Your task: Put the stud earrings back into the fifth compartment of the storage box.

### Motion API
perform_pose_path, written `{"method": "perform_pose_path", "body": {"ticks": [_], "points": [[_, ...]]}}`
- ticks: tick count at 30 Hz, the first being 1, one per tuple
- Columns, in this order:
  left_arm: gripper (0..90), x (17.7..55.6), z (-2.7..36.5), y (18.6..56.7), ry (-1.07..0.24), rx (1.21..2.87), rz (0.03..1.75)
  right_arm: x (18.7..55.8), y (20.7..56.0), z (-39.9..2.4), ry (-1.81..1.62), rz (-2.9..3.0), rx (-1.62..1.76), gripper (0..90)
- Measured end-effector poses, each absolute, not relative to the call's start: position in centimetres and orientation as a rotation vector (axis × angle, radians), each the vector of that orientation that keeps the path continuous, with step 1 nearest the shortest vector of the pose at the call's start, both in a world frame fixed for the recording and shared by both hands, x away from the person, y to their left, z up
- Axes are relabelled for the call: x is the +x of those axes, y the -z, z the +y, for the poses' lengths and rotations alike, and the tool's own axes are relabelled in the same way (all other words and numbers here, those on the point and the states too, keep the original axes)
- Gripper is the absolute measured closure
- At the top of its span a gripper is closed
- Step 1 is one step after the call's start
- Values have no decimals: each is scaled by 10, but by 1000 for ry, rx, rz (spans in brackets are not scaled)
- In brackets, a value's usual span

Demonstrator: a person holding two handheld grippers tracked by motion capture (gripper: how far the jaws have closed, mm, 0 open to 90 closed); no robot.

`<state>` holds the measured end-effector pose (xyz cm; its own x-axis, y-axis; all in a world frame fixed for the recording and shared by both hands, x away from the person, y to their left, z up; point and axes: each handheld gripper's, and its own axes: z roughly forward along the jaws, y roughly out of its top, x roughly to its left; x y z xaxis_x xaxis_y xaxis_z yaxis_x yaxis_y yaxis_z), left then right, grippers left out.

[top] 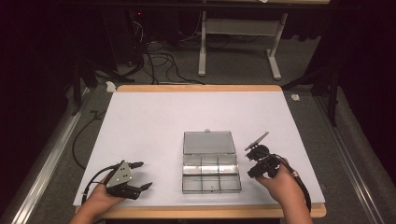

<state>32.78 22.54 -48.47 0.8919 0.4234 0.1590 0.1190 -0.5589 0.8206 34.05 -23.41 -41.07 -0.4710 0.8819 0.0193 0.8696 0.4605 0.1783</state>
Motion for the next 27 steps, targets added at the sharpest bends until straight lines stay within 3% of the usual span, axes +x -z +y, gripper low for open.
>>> {"method": "perform_pose_path", "body": {"ticks": [27], "points": [[209, 328, 226, 485, -423, 2147, 391, 346, 434, -238, -175, 2647, 1608, 776]]}}
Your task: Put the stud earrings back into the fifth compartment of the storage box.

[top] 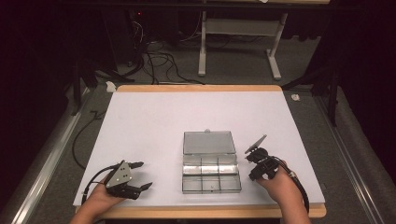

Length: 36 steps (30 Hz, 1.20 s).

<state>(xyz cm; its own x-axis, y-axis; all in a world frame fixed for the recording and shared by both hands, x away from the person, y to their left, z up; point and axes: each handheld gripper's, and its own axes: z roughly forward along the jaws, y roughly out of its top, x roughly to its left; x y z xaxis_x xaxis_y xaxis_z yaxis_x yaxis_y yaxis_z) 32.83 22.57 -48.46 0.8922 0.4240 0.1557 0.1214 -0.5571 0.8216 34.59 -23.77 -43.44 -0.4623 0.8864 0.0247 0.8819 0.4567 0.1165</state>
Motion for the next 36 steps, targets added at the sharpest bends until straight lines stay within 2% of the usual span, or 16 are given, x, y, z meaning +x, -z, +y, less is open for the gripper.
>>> {"method": "perform_pose_path", "body": {"ticks": [15, 36], "points": [[209, 328, 225, 485, -425, 2150, 388, 346, 437, -239, -153, 2644, 1597, 855], [209, 327, 225, 485, -431, 2150, 382, 346, 433, -241, -169, 2643, 1601, 860]]}}
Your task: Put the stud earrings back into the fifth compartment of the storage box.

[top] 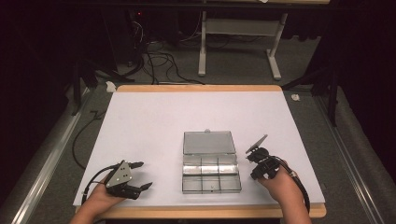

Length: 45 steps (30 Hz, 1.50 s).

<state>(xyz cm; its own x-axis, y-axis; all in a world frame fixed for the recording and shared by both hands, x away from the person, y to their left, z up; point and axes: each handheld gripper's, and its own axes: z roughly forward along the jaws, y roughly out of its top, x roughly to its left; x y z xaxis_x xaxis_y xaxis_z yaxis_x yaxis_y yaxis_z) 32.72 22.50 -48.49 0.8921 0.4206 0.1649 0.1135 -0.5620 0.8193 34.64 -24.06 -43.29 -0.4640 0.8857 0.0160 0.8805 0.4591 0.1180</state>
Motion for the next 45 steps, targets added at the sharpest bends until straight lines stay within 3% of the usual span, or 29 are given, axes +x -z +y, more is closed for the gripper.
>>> {"method": "perform_pose_path", "body": {"ticks": [45], "points": [[209, 327, 225, 485, -435, 2154, 381, 332, 395, -219, -244, 2630, 1473, 860]]}}
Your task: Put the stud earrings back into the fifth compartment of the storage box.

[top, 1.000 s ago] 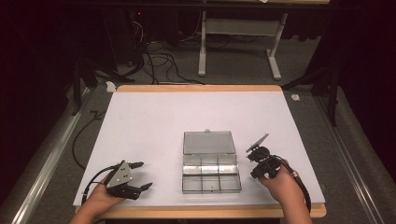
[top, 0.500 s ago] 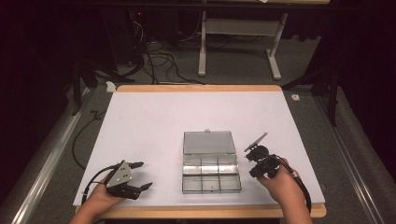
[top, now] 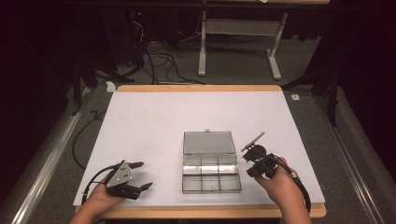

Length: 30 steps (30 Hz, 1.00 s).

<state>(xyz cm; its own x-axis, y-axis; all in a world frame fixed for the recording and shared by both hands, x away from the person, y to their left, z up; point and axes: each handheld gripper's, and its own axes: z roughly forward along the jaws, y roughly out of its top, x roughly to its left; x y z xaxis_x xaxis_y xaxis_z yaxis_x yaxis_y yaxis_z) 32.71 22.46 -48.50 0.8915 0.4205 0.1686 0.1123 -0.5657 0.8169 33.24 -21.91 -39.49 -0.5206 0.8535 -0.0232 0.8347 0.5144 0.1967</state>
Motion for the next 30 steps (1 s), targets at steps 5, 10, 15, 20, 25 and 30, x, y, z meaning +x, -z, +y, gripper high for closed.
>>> {"method": "perform_pose_path", "body": {"ticks": [5, 10, 15, 20, 25, 30], "points": [[209, 328, 225, 485, -433, 2155, 386, 332, 392, -216, -265, 2640, 1461, 860], [209, 328, 225, 485, -431, 2155, 388, 330, 387, -211, -299, 2646, 1436, 859], [209, 328, 225, 485, -435, 2156, 384, 329, 383, -204, -321, 2656, 1418, 860], [209, 327, 224, 485, -439, 2157, 380, 328, 382, -197, -353, 2681, 1391, 859], [209, 327, 224, 485, -438, 2157, 382, 327, 382, -186, -361, 2704, 1359, 859], [209, 328, 225, 485, -434, 2156, 386, 327, 382, -175, -378, 2728, 1310, 860]]}}
